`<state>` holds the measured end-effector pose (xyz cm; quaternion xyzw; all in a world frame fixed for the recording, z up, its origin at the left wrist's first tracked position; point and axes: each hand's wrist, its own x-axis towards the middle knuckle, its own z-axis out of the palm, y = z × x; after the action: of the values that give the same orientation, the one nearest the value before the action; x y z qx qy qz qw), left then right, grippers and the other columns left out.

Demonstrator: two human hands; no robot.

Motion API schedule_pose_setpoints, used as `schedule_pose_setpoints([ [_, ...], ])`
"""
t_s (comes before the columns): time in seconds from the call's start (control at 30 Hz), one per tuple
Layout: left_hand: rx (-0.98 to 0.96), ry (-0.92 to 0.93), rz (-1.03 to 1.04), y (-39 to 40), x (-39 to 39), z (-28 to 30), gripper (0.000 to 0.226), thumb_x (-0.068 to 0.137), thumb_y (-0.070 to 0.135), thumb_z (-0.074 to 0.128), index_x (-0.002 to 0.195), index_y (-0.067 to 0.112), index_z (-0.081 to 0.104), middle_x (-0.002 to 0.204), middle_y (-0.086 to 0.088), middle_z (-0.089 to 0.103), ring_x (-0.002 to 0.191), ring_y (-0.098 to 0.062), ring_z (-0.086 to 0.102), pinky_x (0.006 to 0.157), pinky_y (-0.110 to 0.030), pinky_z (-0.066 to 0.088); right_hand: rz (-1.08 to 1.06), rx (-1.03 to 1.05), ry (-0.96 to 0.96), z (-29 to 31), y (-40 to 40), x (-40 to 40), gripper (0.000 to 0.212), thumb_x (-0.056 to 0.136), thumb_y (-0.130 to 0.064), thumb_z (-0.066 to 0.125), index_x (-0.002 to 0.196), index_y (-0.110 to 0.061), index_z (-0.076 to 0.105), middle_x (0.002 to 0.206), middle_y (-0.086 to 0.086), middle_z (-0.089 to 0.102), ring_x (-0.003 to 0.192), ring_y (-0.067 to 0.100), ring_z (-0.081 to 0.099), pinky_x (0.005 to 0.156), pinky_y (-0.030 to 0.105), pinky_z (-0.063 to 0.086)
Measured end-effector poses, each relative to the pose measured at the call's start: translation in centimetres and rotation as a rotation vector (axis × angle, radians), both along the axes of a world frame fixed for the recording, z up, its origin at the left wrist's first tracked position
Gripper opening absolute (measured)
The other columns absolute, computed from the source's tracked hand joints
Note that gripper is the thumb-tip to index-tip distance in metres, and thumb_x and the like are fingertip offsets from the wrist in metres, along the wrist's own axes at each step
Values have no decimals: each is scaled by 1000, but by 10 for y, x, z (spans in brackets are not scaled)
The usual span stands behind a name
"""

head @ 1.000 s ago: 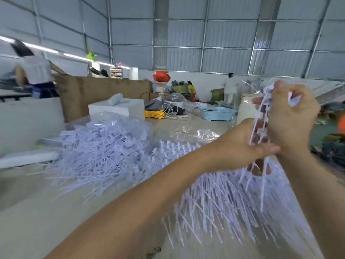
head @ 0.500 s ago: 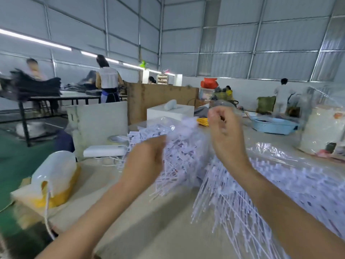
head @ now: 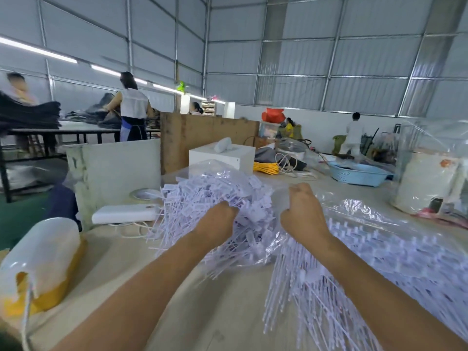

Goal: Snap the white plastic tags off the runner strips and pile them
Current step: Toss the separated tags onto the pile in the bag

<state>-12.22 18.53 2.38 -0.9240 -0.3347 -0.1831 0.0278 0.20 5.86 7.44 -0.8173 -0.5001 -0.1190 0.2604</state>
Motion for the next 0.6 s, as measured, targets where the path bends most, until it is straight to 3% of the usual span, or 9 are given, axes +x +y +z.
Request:
schedule_pose_setpoints([
  [0.07,31,51,24,0,22,0,35,88,-4,44,122,3,49,120,-19,40,98,-35,54,76,-34,42,19,17,-4,2,-4,3,36,82,8,53,117,1,52,128,15,39,103,32,55,75,24,37],
  [0.13,154,173,50,0,36,-8,36,95,17,43,130,4,42,130,-19,37,116,-35,41,91,-38,37,43,36,6,2,-7,5,38,82,7,53,120,3,51,128,16,40,105,30,53,75,24,38],
  [0.23,219,263,111,0,40,-19,49,99,42,26,135,9,33,138,-12,33,125,-32,31,99,-47,30,38,25,42,0,-11,10,55,84,4,55,136,2,38,134,14,36,105,28,54,78,26,44],
  [0.33,260,298,147,-11,34,-10,54,99,45,27,140,10,27,142,-9,32,129,-30,32,101,-50,29,19,-14,51,-2,-13,16,59,85,3,55,139,1,32,135,14,32,99,27,55,67,24,42],
  [0.43,259,326,229,-38,26,7,56,97,34,37,144,7,20,145,-12,25,131,-31,27,103,-49,27,7,-64,38,-3,-17,23,54,87,1,55,137,1,33,136,15,30,102,28,54,69,25,45],
  [0.5,233,413,270,-63,17,17,53,94,26,41,141,7,28,144,-13,25,131,-31,25,103,-48,26,26,-107,12,-5,-20,26,60,87,0,55,141,-1,31,138,15,29,102,29,57,76,26,48],
  [0.6,187,474,232,-105,10,34,37,95,27,42,129,13,46,133,-11,40,125,-30,36,99,-43,30,112,-119,25,-8,-31,30,62,88,-3,55,145,-6,31,137,16,33,104,31,58,87,29,48],
])
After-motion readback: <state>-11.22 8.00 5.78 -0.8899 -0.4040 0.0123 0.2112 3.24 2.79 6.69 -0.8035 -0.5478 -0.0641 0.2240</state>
